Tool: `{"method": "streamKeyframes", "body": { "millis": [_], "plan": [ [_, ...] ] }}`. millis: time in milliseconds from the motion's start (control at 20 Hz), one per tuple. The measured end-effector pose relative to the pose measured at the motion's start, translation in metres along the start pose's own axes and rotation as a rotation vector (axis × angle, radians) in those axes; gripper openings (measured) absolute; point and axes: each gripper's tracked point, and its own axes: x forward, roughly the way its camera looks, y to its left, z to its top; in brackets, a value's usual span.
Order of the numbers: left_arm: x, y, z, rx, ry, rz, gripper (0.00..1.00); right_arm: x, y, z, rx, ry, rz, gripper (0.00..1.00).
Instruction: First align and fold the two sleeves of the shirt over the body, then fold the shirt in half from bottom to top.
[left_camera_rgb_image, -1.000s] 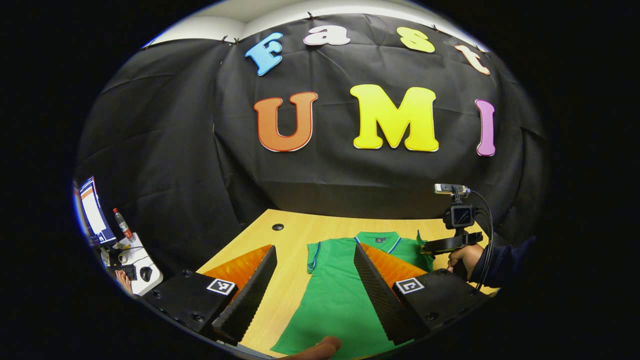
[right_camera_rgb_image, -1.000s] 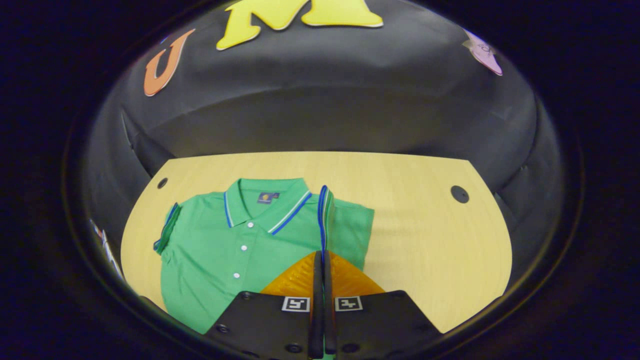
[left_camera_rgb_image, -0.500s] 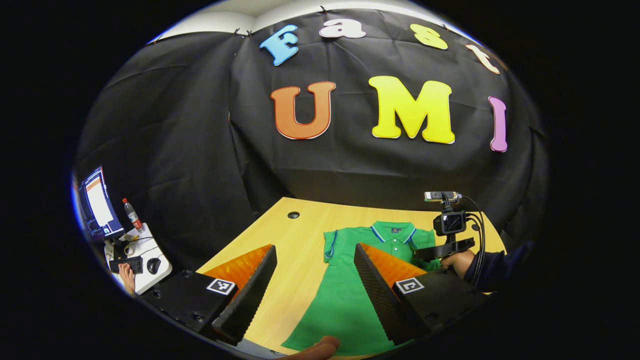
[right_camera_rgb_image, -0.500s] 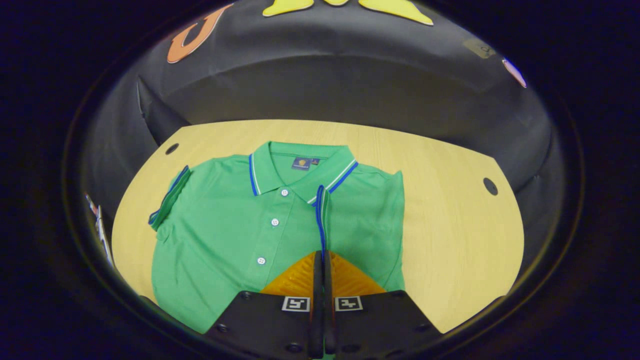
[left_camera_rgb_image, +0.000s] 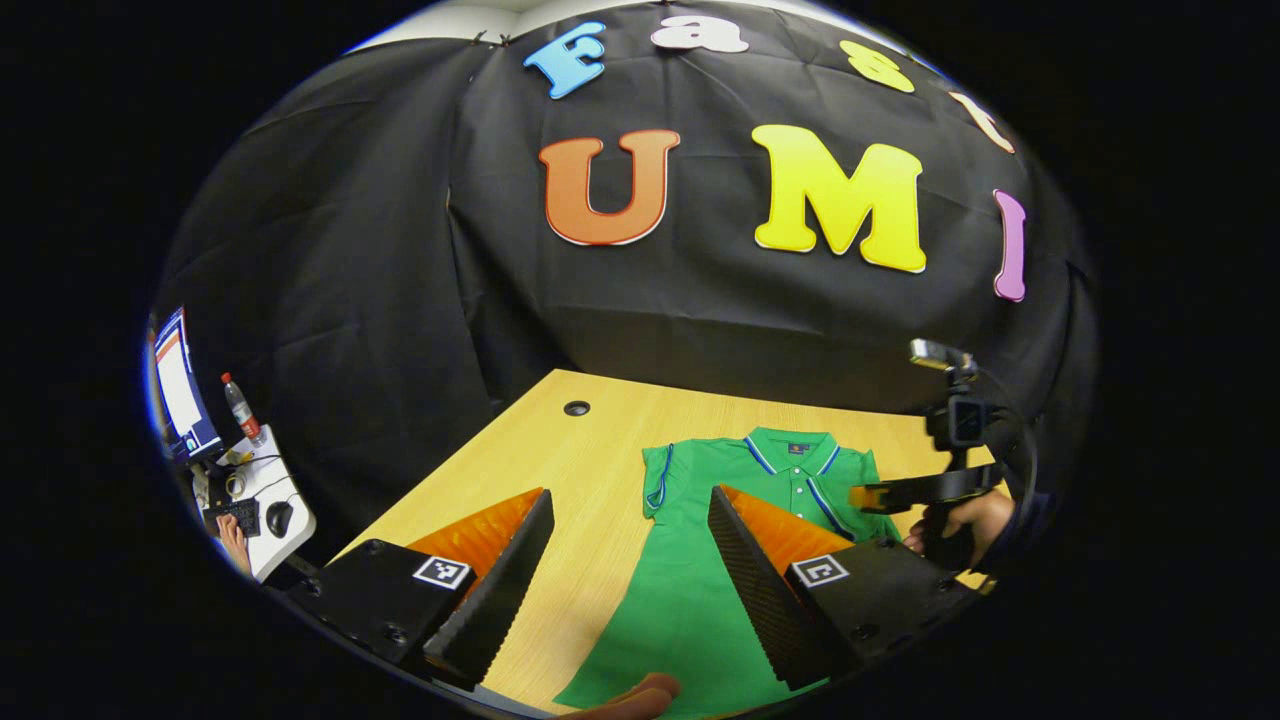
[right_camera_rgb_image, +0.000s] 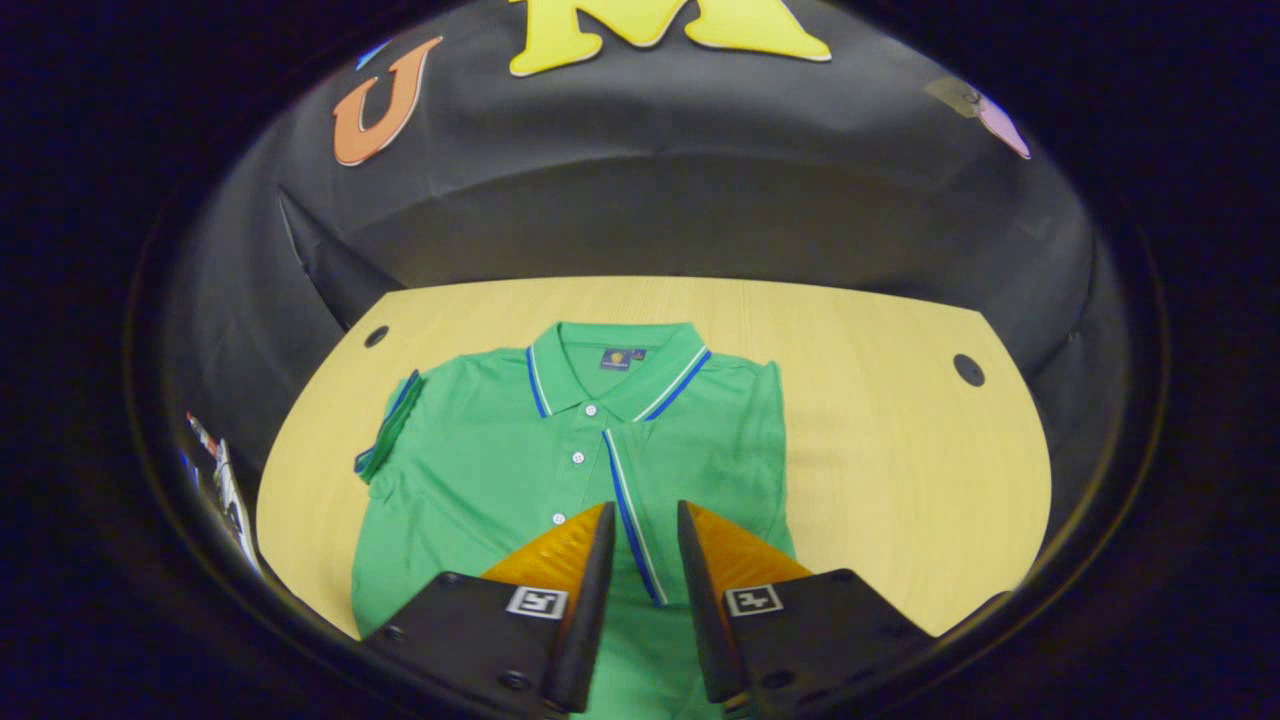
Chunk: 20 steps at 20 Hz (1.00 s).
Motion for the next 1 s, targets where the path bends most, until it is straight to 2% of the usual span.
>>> {"method": "streamKeyframes", "body": {
  "millis": [100, 200, 350, 550, 600, 650, 700, 850, 1000],
  "plan": [
    [0.028, -0.005, -0.001, 0.013, 0.023, -0.023, 1.00, -0.029, -0.010, 0.007, -0.017, -0.043, -0.023, 0.77],
    [0.055, -0.009, -0.001, 0.021, 0.043, -0.049, 1.00, -0.062, -0.014, 0.015, -0.019, -0.092, -0.028, 0.93],
    [0.103, -0.031, -0.013, 0.055, 0.097, -0.147, 1.00, -0.106, -0.028, 0.019, -0.037, -0.158, -0.073, 0.93],
    [0.154, -0.032, -0.020, 0.125, 0.130, -0.141, 1.00, -0.154, -0.038, 0.012, -0.031, -0.207, -0.130, 0.93],
    [0.166, -0.035, -0.024, 0.130, 0.142, -0.144, 1.00, -0.163, -0.044, 0.008, -0.033, -0.213, -0.165, 0.95],
    [0.178, -0.035, -0.030, 0.131, 0.163, -0.145, 1.00, -0.170, -0.051, 0.004, -0.032, -0.220, -0.204, 0.92],
    [0.189, -0.035, -0.037, 0.127, 0.190, -0.145, 1.00, -0.178, -0.053, -0.002, -0.021, -0.220, -0.226, 0.99],
    [0.221, -0.038, -0.058, 0.092, 0.268, -0.159, 1.00, -0.192, -0.050, -0.024, 0.022, -0.197, -0.245, 0.93],
    [0.247, -0.038, -0.071, 0.084, 0.316, -0.160, 1.00, -0.208, -0.053, -0.035, 0.017, -0.191, -0.272, 0.95]
  ]
}}
